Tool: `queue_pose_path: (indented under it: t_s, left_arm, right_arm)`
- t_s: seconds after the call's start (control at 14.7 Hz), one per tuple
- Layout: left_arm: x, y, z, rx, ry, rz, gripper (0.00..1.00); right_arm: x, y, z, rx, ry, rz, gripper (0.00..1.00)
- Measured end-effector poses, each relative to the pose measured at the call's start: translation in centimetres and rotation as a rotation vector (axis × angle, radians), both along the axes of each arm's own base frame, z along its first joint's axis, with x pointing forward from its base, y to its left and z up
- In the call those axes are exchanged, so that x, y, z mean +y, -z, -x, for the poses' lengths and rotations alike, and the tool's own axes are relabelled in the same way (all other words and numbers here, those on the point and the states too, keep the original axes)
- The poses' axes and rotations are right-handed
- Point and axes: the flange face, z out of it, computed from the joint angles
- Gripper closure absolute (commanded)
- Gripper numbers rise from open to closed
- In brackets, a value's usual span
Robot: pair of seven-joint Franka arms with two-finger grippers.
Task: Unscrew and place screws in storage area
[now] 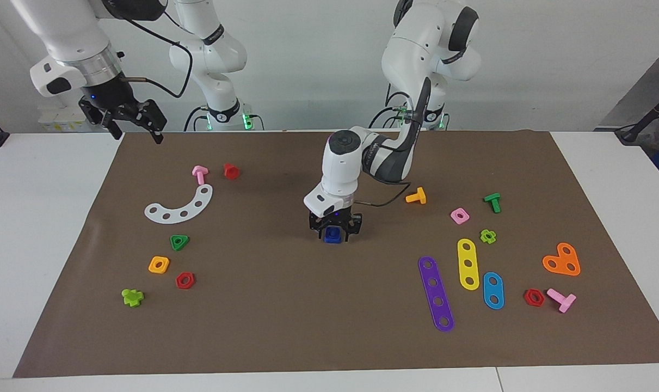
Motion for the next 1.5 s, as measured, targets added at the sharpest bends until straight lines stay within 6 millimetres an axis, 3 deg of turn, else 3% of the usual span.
queue_pose_path:
  t_s: [0.41, 0.82, 1.09, 1.36, 1.5]
  left_arm:
    - [-0.1, 0.3, 0.4, 0.021, 0.005, -0.020, 0.43]
    - [-0.3, 0.3, 0.7, 0.026, 0.009, -0.025, 0.75]
    - [-0.2, -0.6, 0.2, 0.033, -0.001, -0.031, 0.77]
    - [0.1, -4.0, -1.1, 0.098, -0.045, -0.046, 0.77]
    - [1.4, -6.0, -2.7, 0.125, -0.093, -0.023, 0.77]
  right_arm:
    - [0.0, 0.3, 0.0, 0.006, 0.000, 0.000, 0.00]
    - [0.0, 0.3, 0.1, 0.007, 0.000, 0.000, 0.00]
    - [0.0, 0.3, 0.1, 0.007, 0.000, 0.000, 0.00]
    - [0.0, 0.4, 0.1, 0.008, 0.000, -0.001, 0.00]
    - [0.0, 0.5, 0.1, 0.011, 0.000, -0.001, 0.00]
